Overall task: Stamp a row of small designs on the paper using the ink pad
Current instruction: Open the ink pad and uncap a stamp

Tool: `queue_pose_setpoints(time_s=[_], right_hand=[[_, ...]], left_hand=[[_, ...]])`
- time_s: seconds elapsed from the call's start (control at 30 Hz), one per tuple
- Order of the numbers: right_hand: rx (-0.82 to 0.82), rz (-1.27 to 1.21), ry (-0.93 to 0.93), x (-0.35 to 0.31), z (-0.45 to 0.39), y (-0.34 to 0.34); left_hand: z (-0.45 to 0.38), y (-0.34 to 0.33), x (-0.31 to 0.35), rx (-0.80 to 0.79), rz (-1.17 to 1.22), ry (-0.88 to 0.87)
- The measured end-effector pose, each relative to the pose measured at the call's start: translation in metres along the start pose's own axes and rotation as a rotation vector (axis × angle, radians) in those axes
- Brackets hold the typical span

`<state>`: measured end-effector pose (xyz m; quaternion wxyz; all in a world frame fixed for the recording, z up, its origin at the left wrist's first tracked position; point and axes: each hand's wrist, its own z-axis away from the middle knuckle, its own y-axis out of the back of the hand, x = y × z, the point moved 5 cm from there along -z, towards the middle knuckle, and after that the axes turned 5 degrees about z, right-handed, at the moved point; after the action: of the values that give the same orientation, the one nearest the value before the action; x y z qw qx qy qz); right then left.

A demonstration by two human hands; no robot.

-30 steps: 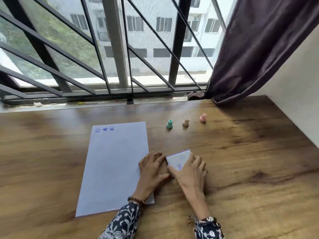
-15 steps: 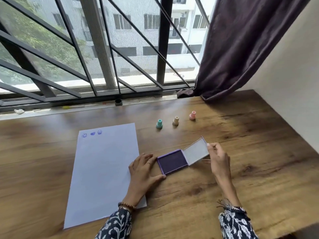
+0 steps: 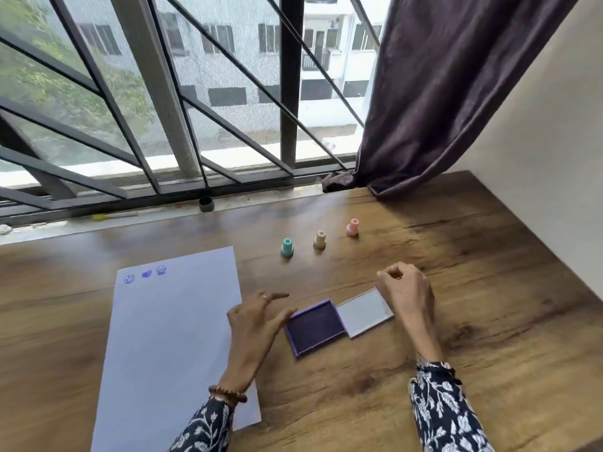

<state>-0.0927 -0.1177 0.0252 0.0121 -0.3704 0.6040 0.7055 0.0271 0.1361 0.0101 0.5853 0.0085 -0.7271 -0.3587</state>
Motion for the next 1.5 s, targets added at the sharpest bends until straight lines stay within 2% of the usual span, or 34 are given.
queue_pose_setpoints(time_s=[0.1, 0.17, 0.3, 0.37, 0.43, 0.47, 0.53, 0.6, 0.8, 1.0, 1.13, 1.2, 1.27, 1.37, 1.5], right_hand=[[0.024, -0.084, 0.080, -0.031, -0.037, -0.004], [-0.018, -0.121, 0.120, -0.050, -0.063, -0.013], [-0.178, -0.007, 0.194, -0.066, -0.093, -0.041], [-0.160, -0.012, 0.198, -0.065, -0.092, -0.044], [-0.117, -0.178, 0.153, -0.060, -0.082, -0.037], [-0.131, -0.347, 0.101, -0.056, -0.072, -0.032], [-0.237, -0.707, 0.021, -0.052, -0.043, -0.025], [-0.317, -0.892, 0.022, -0.050, -0.008, -0.019], [-0.385, -0.997, 0.096, -0.054, 0.064, -0.012], [-0.398, -1.034, 0.143, -0.066, 0.097, -0.009], [-0.390, -1.151, -0.025, -0.063, 0.108, -0.020], [-0.440, -1.270, -0.134, -0.059, 0.112, -0.027], [-0.503, -1.363, -0.223, -0.054, 0.116, -0.033], [-0.556, -1.462, -0.320, -0.045, 0.123, -0.040], [-0.564, -1.530, -0.381, -0.038, 0.125, -0.044]], left_hand=[[-0.026, -0.011, 0.015, -0.034, 0.420, 0.242], [-0.041, -0.027, 0.023, -0.098, 0.622, 0.390], [-0.063, -0.056, 0.037, -0.199, 0.821, 0.510], [-0.067, -0.065, 0.041, -0.220, 0.873, 0.543], [-0.067, -0.069, 0.042, -0.224, 0.921, 0.556], [-0.066, -0.069, 0.042, -0.226, 0.943, 0.550], [-0.059, -0.066, 0.045, -0.237, 0.986, 0.513], [-0.049, -0.060, 0.049, -0.255, 1.008, 0.459], [-0.013, -0.036, 0.066, -0.289, 0.926, 0.330], [0.007, -0.007, 0.074, -0.247, 0.838, 0.178], [0.012, 0.005, 0.064, -0.219, 0.781, 0.149], [0.009, 0.013, 0.050, -0.126, 0.618, 0.132], [0.004, 0.021, 0.035, -0.034, 0.325, 0.068], [-0.002, 0.021, 0.015, -0.022, -0.097, -0.031], [-0.006, 0.014, 0.000, -0.062, -0.191, -0.025]])
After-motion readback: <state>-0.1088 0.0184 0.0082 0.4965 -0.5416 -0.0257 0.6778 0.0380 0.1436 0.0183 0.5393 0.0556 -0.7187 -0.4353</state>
